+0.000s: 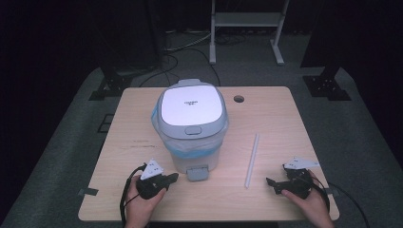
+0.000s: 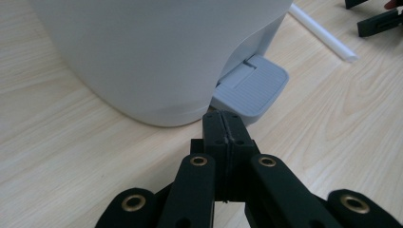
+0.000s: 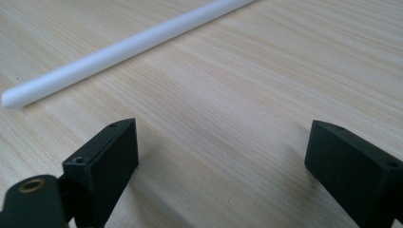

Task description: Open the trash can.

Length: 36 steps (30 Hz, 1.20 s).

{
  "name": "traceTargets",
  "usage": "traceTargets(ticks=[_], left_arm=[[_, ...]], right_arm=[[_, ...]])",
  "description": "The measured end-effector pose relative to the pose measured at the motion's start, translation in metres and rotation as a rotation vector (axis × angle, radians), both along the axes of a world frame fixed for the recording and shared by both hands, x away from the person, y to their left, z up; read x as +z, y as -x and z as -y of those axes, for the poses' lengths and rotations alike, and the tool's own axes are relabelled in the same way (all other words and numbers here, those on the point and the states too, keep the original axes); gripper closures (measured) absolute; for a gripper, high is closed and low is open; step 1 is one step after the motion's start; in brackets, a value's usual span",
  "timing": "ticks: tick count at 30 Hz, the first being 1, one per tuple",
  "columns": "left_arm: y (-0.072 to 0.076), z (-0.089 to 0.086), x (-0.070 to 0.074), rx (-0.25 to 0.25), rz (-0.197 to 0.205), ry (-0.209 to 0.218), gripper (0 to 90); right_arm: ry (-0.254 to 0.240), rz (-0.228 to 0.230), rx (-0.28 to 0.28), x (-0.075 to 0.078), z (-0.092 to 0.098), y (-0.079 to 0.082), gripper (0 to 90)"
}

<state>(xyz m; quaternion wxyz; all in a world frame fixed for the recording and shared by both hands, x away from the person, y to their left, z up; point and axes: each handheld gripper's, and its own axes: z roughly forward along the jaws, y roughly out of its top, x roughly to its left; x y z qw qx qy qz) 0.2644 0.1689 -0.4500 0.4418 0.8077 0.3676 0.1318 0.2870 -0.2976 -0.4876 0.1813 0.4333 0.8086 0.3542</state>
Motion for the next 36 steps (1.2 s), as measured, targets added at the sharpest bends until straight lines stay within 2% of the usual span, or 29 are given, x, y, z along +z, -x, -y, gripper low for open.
traceTargets(ticks=[9, 16, 22, 29, 36], left_arm=[[0.000, 0.014, 0.001, -0.009, 0.011, 0.017, 90.0], [0.000, 0.027, 0.001, -0.021, 0.030, 0.016, 89.7], [-0.001, 0.035, 0.001, -0.027, 0.029, 0.014, 90.0], [-0.002, 0.046, -0.001, -0.029, 0.033, 0.014, 90.0], [-0.006, 0.051, -0.005, -0.010, 0.043, 0.010, 90.0]], right_arm=[[0.000, 0.000, 0.000, 0.000, 0.000, 0.000, 9.4], [0.000, 0.000, 0.000, 0.000, 0.000, 0.000, 9.4], [0.000, 0.000, 0.000, 0.000, 0.000, 0.000, 9.4], [0.000, 0.000, 0.000, 0.000, 0.000, 0.000, 9.4], [0.000, 0.000, 0.000, 0.000, 0.000, 0.000, 9.4]])
